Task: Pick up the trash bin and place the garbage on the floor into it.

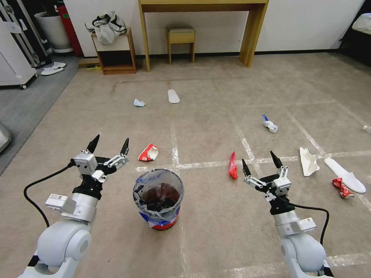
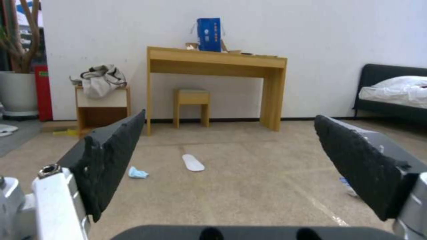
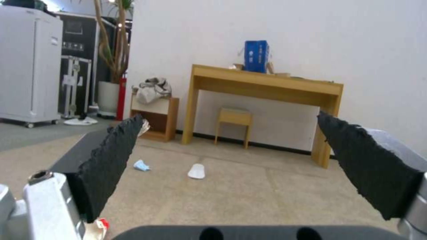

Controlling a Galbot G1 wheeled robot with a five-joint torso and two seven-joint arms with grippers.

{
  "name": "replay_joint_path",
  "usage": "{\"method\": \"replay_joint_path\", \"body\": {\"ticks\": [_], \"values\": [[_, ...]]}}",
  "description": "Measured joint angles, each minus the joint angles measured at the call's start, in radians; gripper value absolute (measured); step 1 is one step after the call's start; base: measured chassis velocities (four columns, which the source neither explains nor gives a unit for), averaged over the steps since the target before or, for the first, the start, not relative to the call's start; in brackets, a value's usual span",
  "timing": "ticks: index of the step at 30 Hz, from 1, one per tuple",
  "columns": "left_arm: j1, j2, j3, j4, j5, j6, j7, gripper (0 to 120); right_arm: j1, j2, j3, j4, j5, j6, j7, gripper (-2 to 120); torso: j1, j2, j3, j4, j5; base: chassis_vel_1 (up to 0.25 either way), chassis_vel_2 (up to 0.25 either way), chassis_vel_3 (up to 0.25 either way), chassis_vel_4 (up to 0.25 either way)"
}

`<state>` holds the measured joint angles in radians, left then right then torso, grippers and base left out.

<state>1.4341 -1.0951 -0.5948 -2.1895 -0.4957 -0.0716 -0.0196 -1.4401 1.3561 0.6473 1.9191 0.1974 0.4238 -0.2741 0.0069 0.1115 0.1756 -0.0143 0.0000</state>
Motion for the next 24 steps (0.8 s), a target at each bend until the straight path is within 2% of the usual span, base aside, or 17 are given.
{"method": "replay_joint_path", "body": {"ticks": [18, 24], "values": [[0.004, -0.004, 0.005, -0.006, 0.002, -0.001, -0.001, 100, -0.011, 0.003, 0.009, 0.010, -0.001, 0.010, -0.006, 100, 0.000, 0.000, 0.000, 0.0000, 0.0000, 0.000, 0.000, 0.000, 0.000], [0.004, 0.007, -0.003, -0.010, -0.007, 0.000, -0.003, 100, -0.015, 0.009, 0.009, 0.013, -0.007, 0.011, -0.006, 100, 0.000, 0.000, 0.000, 0.0000, 0.0000, 0.000, 0.000, 0.000, 0.000]]}}
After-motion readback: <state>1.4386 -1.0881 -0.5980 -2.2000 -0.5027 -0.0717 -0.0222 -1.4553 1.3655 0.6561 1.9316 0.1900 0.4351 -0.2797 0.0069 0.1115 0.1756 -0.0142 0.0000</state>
